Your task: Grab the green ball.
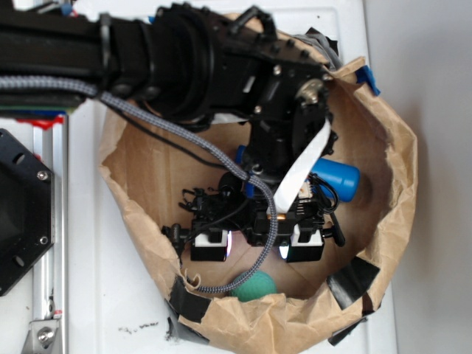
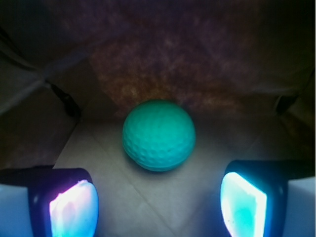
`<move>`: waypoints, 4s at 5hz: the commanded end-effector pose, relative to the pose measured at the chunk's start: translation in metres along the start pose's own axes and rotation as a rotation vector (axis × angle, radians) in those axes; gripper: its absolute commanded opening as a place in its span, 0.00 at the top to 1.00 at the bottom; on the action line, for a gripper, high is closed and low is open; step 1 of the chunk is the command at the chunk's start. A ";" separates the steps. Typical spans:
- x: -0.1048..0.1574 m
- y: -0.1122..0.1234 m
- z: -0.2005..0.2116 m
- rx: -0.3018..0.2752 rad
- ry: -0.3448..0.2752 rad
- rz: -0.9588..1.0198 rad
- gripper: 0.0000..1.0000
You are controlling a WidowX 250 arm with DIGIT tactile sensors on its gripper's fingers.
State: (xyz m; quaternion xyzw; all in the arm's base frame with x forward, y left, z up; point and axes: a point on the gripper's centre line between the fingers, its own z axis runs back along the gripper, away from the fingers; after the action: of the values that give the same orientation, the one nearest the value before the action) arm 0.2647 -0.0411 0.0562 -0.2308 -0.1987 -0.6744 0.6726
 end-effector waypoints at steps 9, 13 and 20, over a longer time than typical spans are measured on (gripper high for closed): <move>0.035 0.006 -0.032 -0.004 0.000 -0.006 1.00; 0.007 0.026 0.025 0.005 0.449 0.340 1.00; 0.023 -0.039 0.081 0.244 0.353 0.762 1.00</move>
State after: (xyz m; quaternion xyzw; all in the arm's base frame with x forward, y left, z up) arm 0.2211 0.0059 0.1181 -0.1067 -0.0330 -0.3736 0.9208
